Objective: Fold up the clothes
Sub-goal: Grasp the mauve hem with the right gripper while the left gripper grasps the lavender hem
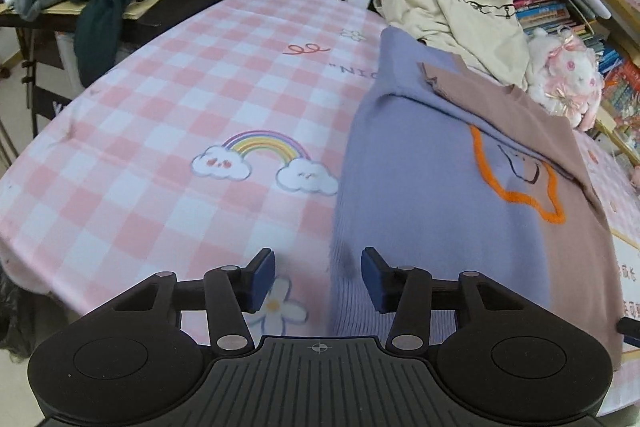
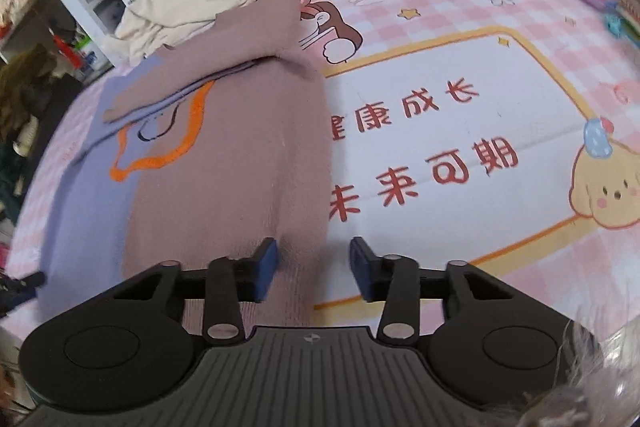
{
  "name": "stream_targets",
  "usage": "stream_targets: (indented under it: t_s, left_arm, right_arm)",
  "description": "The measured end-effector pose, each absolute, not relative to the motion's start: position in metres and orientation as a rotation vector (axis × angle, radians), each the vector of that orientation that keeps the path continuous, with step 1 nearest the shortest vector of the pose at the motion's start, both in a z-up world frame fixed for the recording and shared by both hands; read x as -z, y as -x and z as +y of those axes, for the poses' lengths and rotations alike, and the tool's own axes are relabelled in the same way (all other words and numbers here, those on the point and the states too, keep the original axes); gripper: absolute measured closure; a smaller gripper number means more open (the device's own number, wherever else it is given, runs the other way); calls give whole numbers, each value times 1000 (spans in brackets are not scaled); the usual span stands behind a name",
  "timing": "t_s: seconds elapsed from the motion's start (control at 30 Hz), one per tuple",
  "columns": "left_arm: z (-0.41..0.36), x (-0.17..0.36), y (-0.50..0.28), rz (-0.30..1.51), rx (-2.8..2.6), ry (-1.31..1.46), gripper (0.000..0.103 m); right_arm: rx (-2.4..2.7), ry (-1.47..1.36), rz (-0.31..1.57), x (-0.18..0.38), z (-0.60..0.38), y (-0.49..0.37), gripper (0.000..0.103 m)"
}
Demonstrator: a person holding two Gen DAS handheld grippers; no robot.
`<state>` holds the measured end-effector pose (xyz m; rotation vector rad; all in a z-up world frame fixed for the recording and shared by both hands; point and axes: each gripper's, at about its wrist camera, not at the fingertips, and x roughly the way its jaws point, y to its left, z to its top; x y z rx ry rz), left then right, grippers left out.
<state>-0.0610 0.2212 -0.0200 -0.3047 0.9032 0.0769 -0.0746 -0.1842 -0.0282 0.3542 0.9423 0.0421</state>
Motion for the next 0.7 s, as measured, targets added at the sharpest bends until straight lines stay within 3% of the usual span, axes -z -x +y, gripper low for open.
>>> stream_targets:
  t_s: [0.07, 0.1, 0.13, 0.23, 0.37, 0.5, 0.7]
  left_arm:
    - [215, 20, 56, 910, -34, 287, 73]
    - [213, 20, 54, 915, -17, 279, 81]
    - [211, 21, 51, 922, -9, 276, 96]
    - [210, 14, 49, 911, 3, 289, 99]
    - [201, -14, 60, 824, 99, 271, 96]
    - [215, 9, 53, 941, 132, 337, 90]
    - [236, 30, 57, 955, 168, 512, 64]
  right_arm:
    - [-34, -325, 942, 29, -175, 72, 75]
    - [-31, -301, 945, 29, -171, 72, 83]
    - [-34, -278, 952, 29, -167, 70, 89]
    - [-33, -281, 960, 25, -164, 68, 92]
    - [-127, -373, 840, -7, -162, 77, 92]
    - [-103, -388, 892, 2, -164, 73, 89]
    - [-68, -527, 955, 27, -179, 79, 82]
